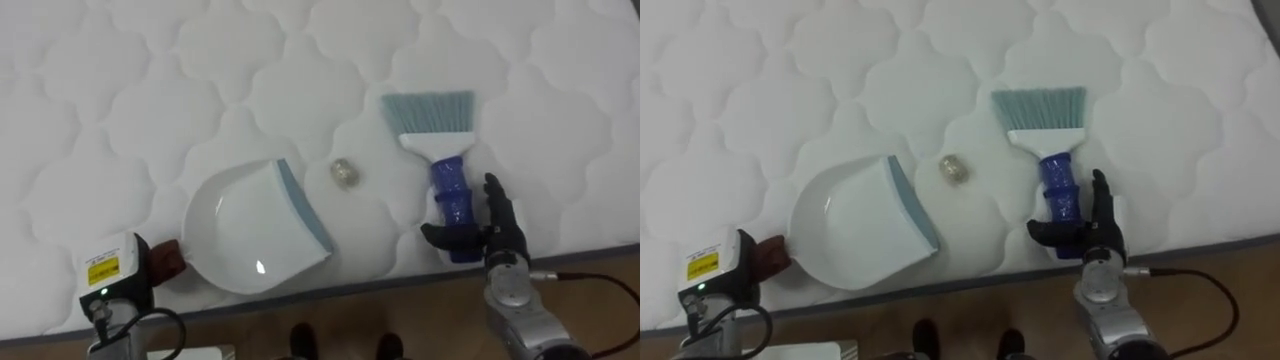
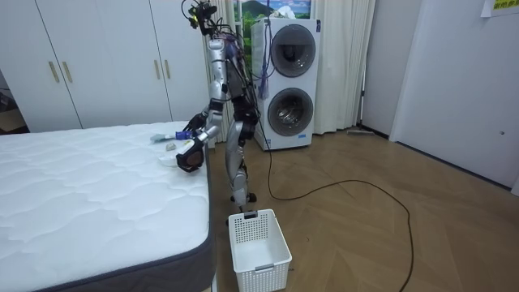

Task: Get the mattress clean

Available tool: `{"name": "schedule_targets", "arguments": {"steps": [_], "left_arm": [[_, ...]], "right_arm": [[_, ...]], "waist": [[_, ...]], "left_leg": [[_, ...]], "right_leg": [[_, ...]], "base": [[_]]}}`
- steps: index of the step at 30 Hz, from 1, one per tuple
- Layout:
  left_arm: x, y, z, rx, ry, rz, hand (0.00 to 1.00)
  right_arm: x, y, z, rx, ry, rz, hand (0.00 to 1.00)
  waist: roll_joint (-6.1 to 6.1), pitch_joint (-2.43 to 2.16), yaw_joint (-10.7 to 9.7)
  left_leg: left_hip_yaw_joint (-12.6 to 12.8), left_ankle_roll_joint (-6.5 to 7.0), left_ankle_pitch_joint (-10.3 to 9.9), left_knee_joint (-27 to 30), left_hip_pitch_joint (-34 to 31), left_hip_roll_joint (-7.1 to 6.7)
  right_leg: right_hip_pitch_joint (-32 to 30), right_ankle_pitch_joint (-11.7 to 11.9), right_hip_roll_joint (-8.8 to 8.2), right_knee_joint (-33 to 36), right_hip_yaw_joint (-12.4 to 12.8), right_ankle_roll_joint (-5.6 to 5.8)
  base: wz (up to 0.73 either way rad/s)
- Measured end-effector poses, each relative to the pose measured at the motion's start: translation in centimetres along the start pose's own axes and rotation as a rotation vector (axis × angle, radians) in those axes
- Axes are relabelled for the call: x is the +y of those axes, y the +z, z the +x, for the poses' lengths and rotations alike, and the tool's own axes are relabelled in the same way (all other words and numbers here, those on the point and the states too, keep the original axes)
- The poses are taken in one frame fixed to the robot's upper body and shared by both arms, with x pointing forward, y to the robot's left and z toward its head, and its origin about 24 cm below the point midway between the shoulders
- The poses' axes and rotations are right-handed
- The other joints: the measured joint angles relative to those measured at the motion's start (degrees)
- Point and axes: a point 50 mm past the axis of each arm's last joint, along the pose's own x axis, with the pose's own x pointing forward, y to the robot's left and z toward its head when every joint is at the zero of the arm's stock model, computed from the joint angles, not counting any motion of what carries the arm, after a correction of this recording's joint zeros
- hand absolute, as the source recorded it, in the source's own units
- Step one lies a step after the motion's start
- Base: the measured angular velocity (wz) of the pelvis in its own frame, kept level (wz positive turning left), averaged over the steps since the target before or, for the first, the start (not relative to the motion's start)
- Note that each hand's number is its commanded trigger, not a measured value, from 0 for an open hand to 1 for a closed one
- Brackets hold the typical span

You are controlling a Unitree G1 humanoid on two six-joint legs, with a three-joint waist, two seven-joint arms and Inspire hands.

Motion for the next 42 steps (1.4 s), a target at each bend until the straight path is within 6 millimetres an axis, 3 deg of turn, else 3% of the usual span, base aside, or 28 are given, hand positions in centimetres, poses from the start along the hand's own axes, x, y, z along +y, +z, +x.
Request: {"name": "schedule_targets", "arguments": {"steps": [13, 15, 20, 25, 30, 42], "left_arm": [[0.5, 0.1, 0.5, -0.002, 0.007, 0.022, 1.00], [0.5, 0.1, 0.6, -0.002, -0.001, 0.022, 1.00], [0.7, 0.2, 0.8, 0.001, -0.002, 0.027, 1.00], [0.7, 0.3, 0.8, -0.005, -0.003, 0.032, 1.00], [1.0, 0.6, 1.1, -0.020, 0.006, 0.036, 1.00], [1.2, 0.9, 1.3, -0.039, 0.016, 0.063, 1.00]], "right_arm": [[-0.5, -0.2, 0.9, 0.047, 0.017, -0.052, 0.03], [-0.5, 0.0, 1.0, 0.050, 0.016, -0.055, 1.00], [-0.8, 0.3, 1.2, 0.054, -0.006, -0.071, 1.00], [-3.1, 0.0, 1.8, 0.084, -0.079, -0.122, 1.00], [-3.9, -0.7, 1.8, 0.129, -0.117, -0.145, 1.00], [-4.0, -1.3, 1.6, 0.159, -0.123, -0.175, 1.00]], "waist": [[0.07, 0.05, 0.22], [0.07, 0.05, 0.26], [0.06, 0.05, 0.38], [0.02, 0.07, 0.89], [-0.03, 0.10, 1.59], [-0.18, 0.20, 1.63]], "left_leg": [[-1.38, 0.05, 0.00, 0.87, -0.17, -0.19], [-1.36, 0.05, 0.00, 0.90, -0.17, -0.19], [-1.36, 0.06, 0.01, 0.91, -0.17, -0.17], [-1.32, 0.04, 0.00, 0.81, -0.15, -0.06], [-1.33, 0.00, -0.02, 0.75, -0.15, 0.06], [-1.34, 0.13, -0.07, 1.23, -0.44, -0.27]], "right_leg": [[0.93, 0.00, 0.00, -0.06, -1.15, -0.01], [0.91, 0.00, 0.00, -0.02, -1.14, -0.01], [0.88, 0.00, -0.09, 0.03, -1.19, -0.01], [0.87, 0.00, -0.01, -0.07, -1.22, -0.01], [0.91, -0.01, 0.04, -0.05, -1.35, -0.02], [0.63, -0.14, -0.02, 0.57, -1.25, 0.07]], "base": [[0.04], [0.00], [0.00], [0.00], [0.00], [0.00]]}}
